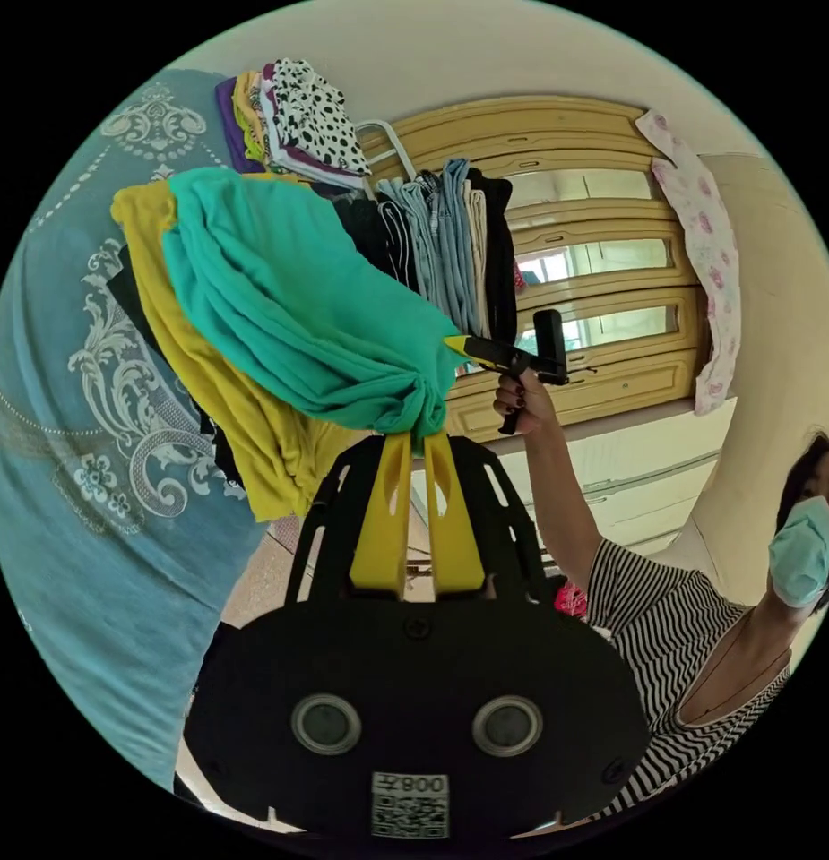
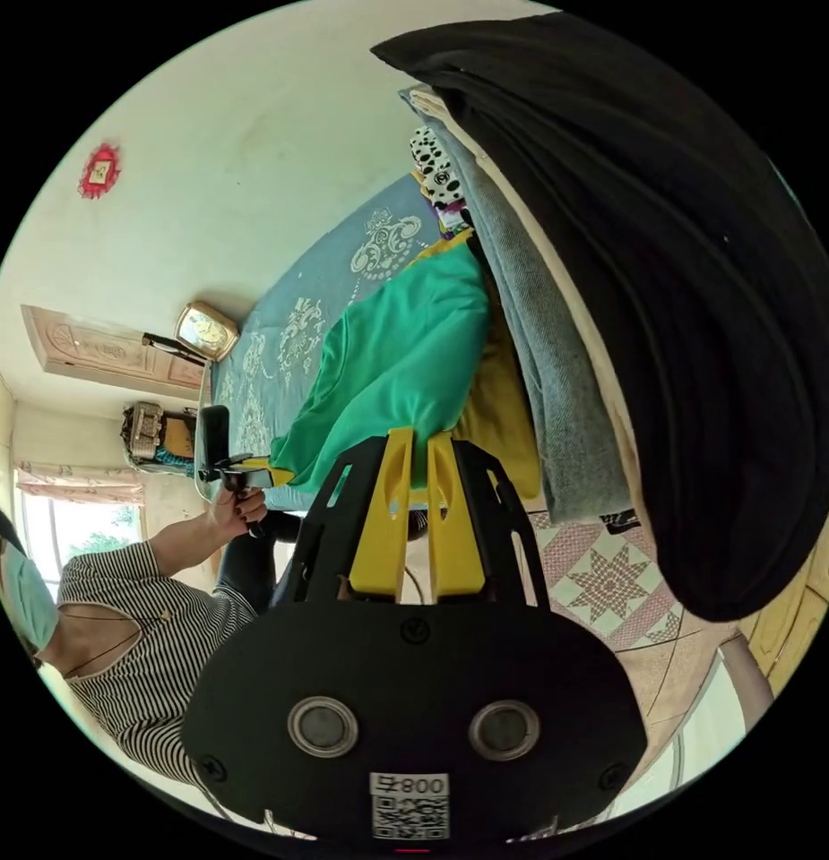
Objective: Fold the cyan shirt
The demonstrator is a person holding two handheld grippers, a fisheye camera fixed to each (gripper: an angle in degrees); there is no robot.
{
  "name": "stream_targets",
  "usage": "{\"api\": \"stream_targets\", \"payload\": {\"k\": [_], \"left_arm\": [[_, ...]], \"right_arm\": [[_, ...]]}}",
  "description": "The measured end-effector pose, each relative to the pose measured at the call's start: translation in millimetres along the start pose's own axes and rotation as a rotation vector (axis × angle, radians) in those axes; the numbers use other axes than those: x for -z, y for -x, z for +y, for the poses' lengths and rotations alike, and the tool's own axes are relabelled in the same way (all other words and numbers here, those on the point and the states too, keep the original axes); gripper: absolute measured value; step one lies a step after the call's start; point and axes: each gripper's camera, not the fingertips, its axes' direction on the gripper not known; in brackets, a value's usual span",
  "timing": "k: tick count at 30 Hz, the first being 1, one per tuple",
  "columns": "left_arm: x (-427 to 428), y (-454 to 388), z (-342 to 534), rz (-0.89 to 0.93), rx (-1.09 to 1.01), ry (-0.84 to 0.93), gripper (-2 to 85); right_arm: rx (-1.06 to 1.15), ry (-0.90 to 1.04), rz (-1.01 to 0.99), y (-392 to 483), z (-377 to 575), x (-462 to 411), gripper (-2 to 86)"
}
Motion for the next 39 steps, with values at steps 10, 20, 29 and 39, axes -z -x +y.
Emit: {"api": "stream_targets", "payload": {"k": [10,20,29,39], "left_arm": [[-54.6,61.1,-34.6,-0.081,0.078,0.102,3.0],[-33.3,58.6,-41.0,-0.093,-0.03,0.018,0.4],[-84.0,71.7,-105.9,-0.492,-0.121,0.224,0.1],[-69.2,42.2,-92.0,-0.612,-0.237,0.11,0.1]], "right_arm": [[-0.109,0.092,0.175,-28.4,-3.7,-39.1,5.8],[0.041,-0.177,0.494,59.2,40.0,-9.4,0.6],[0.053,-0.035,0.672,78.5,-24.5,-116.0,0.0],[0.045,-0.278,0.593,108.3,-6.6,-67.2,0.0]]}}
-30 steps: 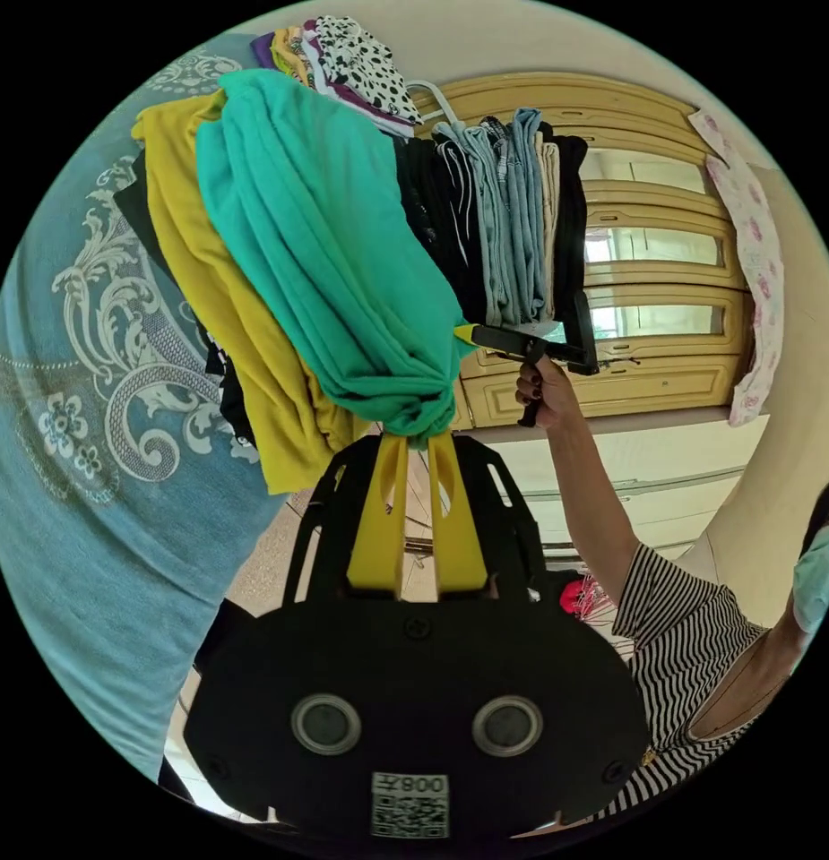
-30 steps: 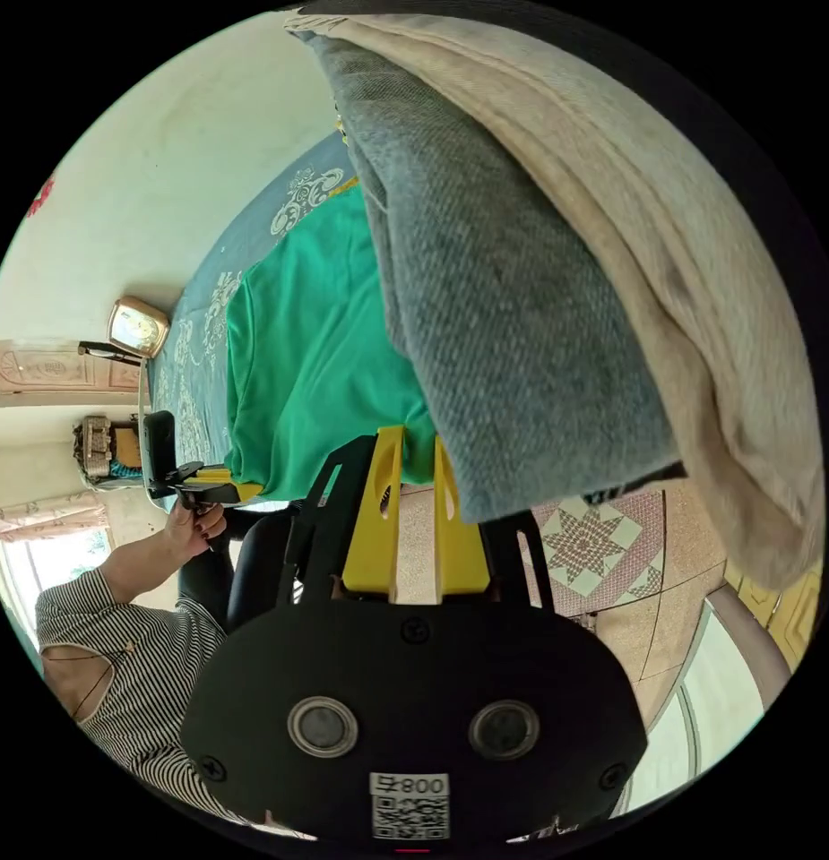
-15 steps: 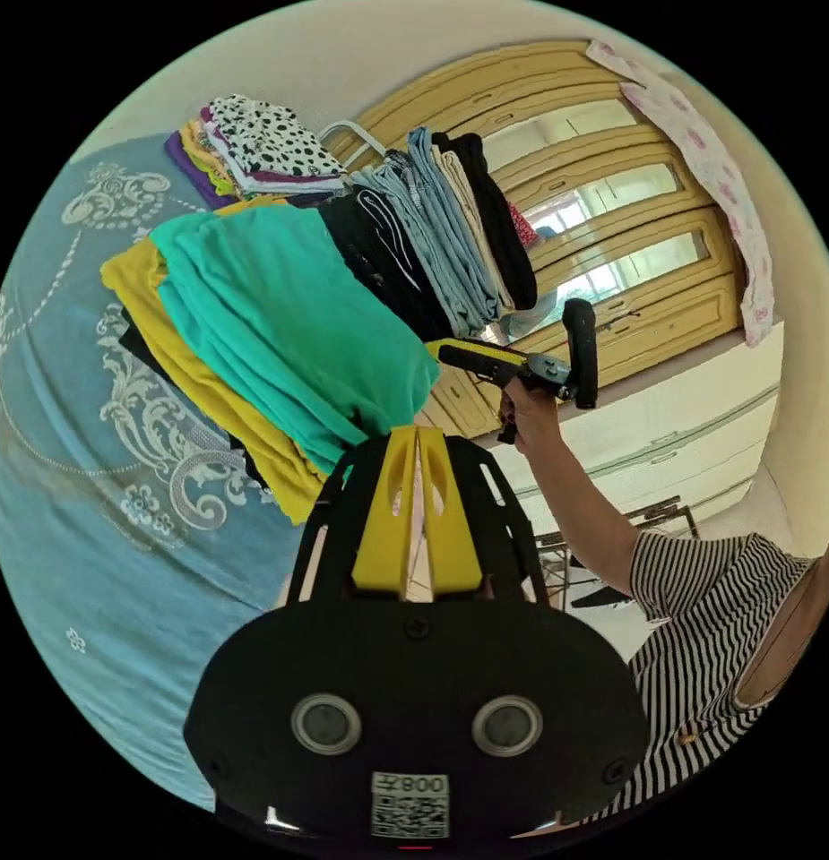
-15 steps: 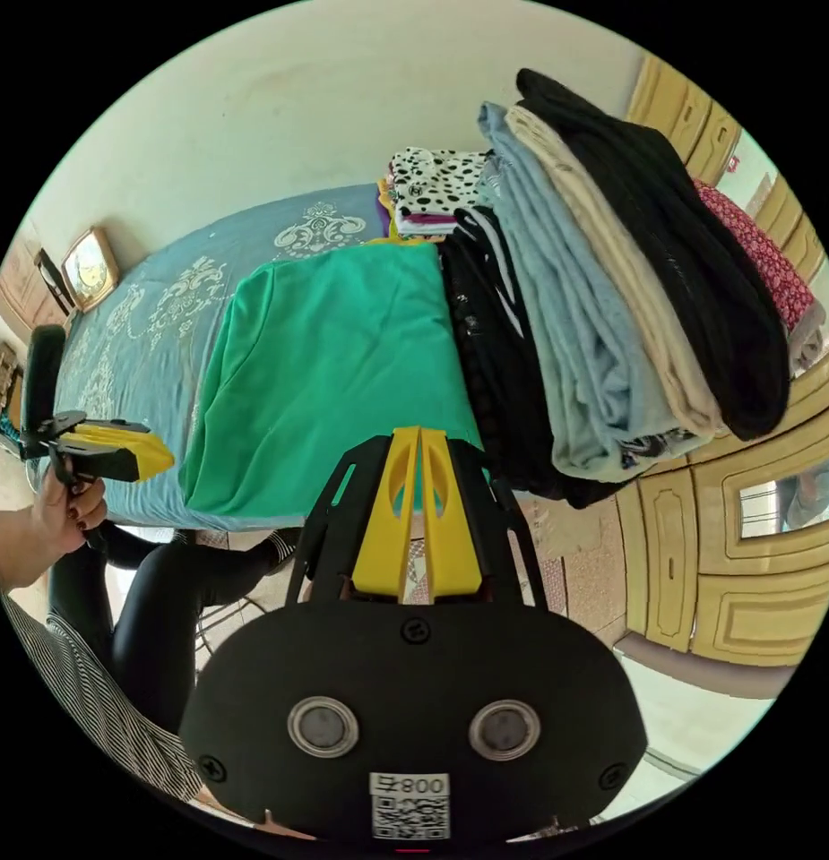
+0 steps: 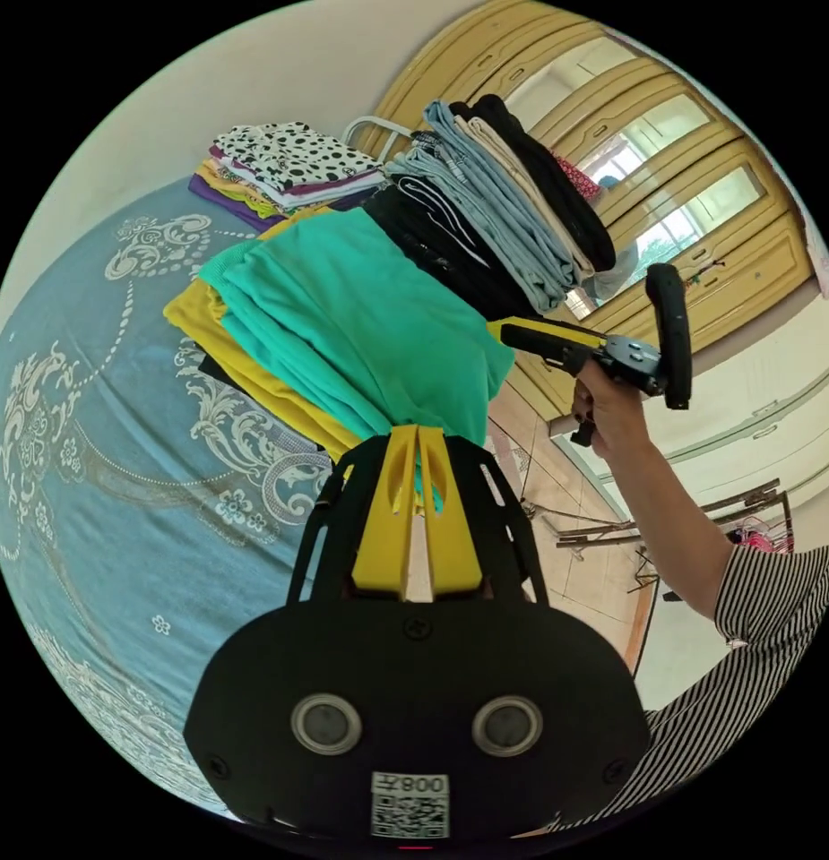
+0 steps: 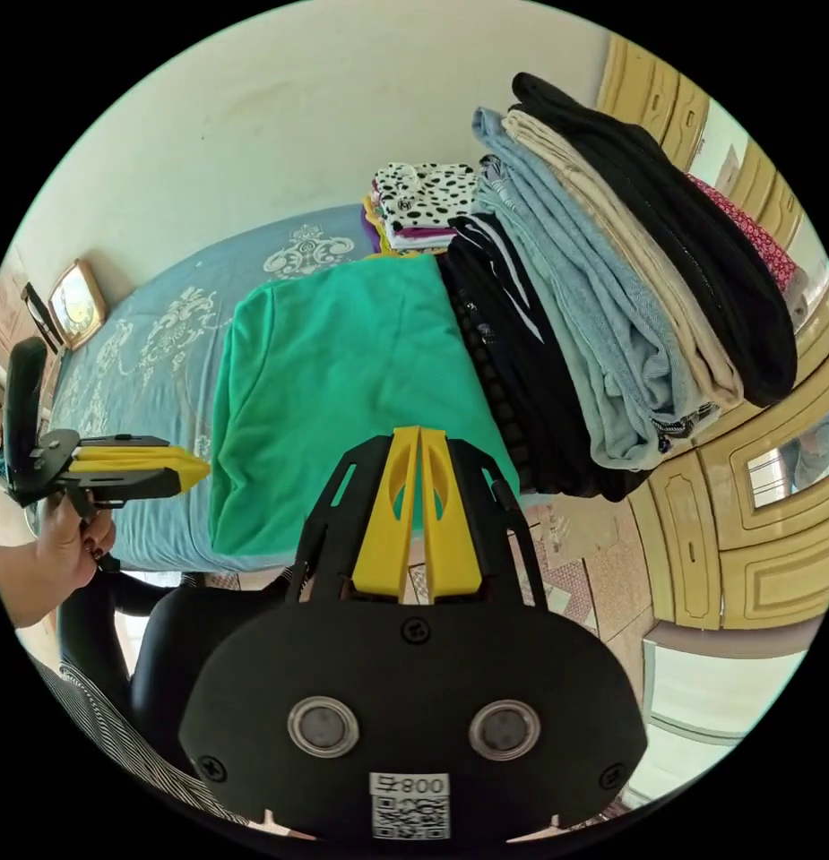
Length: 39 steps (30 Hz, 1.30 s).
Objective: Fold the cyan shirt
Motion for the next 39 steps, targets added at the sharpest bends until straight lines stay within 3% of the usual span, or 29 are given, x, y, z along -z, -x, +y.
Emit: {"api": "stream_targets", "payload": {"k": [4,10,15,19,22,25,32,39], "left_arm": [[-28.9,6.9,-12.0,-0.101,-0.015,0.179,0.1],[13.4,1.7,8.3,-0.083,-0.053,0.064,0.2],[41.6,25.8,64.0,-0.167,-0.041,0.069,0.3],[36.1,71.6,105.0,-0.253,0.081,0.212,0.3],[41.4,87.9,118.0,-0.17,0.07,0.173,0.3],[48.2,89.8,115.7,-0.126,0.014,0.178,0.3],[67.3,64.3,119.4,-0.213,-0.199,0.144,0.1],[86.9,51.0,103.1,-0.211,-0.165,0.212,0.1]], "right_arm": [[0.01,0.07,-0.077,16.9,-9.3,-26.5,0.0],[-0.052,0.095,-0.1,14.0,-22.1,-41.0,0.1],[-0.101,-0.05,-0.188,10.2,-14.1,-0.4,0.1],[-0.112,-0.144,-0.32,21.9,-19.1,14.8,0.1],[-0.069,-0.177,-0.402,44.5,-43.4,12.4,0.3],[-0.012,-0.191,-0.438,71.2,-84.0,2.5,0.7],[0.115,-0.184,-0.404,145.4,-218.3,-51.4,2.3],[0.082,-0.183,-0.328,177.9,-353.7,-91.1,4.7]]}}
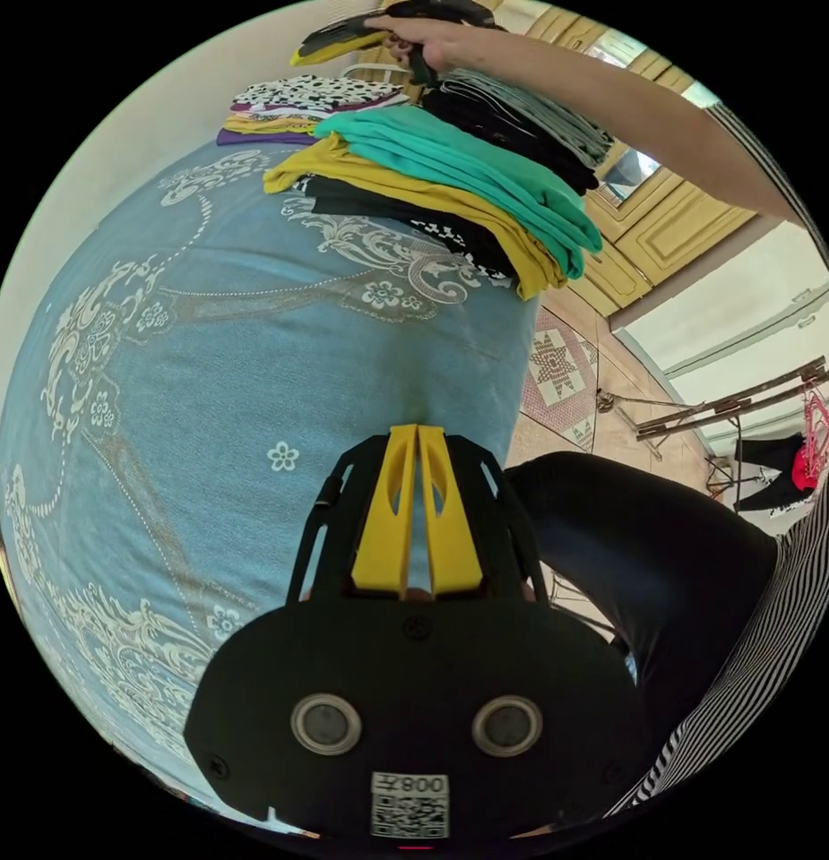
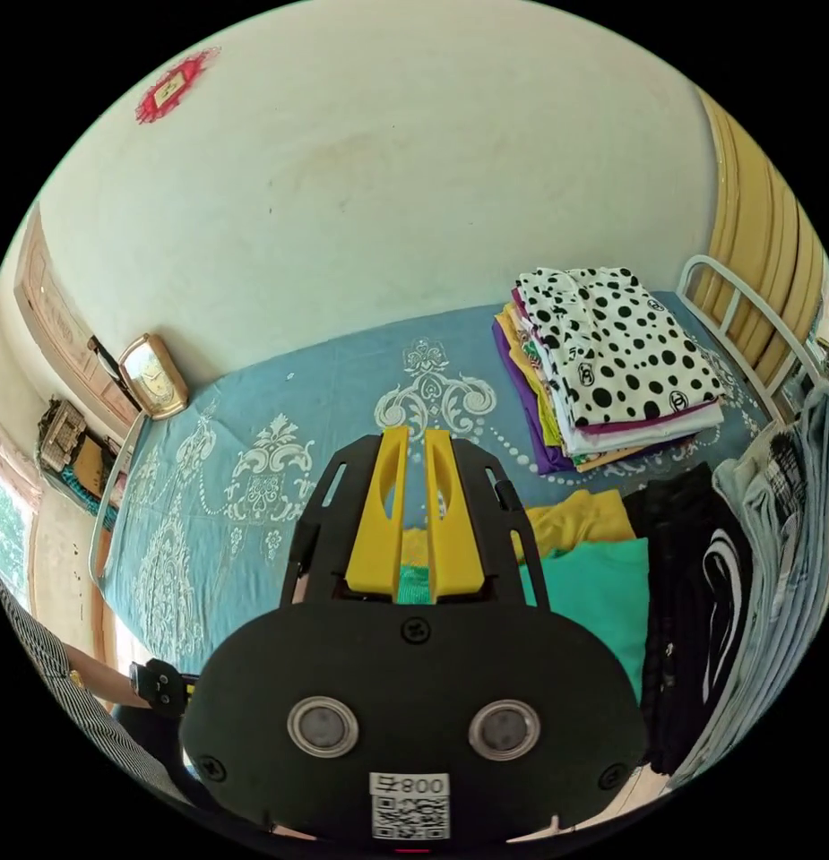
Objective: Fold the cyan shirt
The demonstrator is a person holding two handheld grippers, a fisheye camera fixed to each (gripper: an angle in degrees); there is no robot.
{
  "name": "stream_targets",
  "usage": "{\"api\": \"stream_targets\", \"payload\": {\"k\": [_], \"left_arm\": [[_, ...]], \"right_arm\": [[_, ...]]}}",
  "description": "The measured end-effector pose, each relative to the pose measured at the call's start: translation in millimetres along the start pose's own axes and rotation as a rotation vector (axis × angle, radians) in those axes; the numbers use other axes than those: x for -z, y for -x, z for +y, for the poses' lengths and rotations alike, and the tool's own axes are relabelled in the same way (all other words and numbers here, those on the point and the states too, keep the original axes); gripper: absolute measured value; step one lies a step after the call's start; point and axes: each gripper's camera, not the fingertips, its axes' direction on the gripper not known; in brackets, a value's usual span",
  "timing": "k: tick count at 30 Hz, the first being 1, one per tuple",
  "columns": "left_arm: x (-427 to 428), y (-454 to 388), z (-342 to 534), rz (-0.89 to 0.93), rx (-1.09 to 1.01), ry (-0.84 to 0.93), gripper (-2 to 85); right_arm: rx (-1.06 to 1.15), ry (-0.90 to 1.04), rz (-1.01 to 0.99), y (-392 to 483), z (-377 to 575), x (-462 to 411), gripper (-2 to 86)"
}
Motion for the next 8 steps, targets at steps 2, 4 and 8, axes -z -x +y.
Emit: {"api": "stream_targets", "payload": {"k": [2,4,8], "left_arm": [[9.3,-1.2,-8.6,0.018,0.011,0.048,0.1],[16.6,-2.4,-13.9,0.031,0.028,0.074,0.1],[34.1,-10.4,-28.7,0.035,0.027,0.147,0.1]], "right_arm": [[-0.019,-0.003,0.022,-10.8,-33.4,-9.6,5.5],[-0.041,-0.011,0.042,-23.4,-67.0,-19.2,6.2],[-0.092,-0.013,0.07,-51.9,-141.4,-52.8,7.7]]}}
